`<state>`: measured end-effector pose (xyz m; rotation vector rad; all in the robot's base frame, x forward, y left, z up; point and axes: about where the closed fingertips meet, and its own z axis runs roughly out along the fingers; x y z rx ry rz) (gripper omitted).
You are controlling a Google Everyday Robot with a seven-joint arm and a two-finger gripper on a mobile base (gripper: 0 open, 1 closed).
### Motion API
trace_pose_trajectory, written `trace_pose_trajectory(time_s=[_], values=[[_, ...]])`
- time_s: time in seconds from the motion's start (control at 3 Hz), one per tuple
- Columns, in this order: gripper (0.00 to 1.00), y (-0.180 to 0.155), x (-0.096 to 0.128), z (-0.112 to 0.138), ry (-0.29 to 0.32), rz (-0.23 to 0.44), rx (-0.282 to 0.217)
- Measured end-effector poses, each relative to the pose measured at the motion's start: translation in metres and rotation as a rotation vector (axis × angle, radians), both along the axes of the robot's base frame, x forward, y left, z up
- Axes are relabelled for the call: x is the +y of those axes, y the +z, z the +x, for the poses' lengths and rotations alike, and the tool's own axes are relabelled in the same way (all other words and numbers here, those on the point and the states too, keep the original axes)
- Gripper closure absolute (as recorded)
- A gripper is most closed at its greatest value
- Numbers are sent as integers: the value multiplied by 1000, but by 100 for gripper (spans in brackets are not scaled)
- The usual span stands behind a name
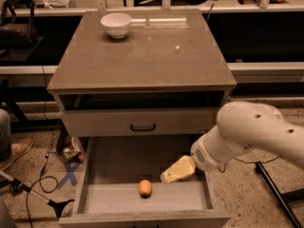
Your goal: Pick orange from middle drawer and place on counter
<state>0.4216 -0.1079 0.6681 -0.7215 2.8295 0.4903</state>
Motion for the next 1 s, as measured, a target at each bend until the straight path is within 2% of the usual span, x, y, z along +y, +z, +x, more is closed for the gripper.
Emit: trace_pose_trajectory(time_s=[0.67, 1.0], values=[[0, -108, 12, 14, -206, 62, 77], [0, -109, 13, 14, -207, 61, 77]])
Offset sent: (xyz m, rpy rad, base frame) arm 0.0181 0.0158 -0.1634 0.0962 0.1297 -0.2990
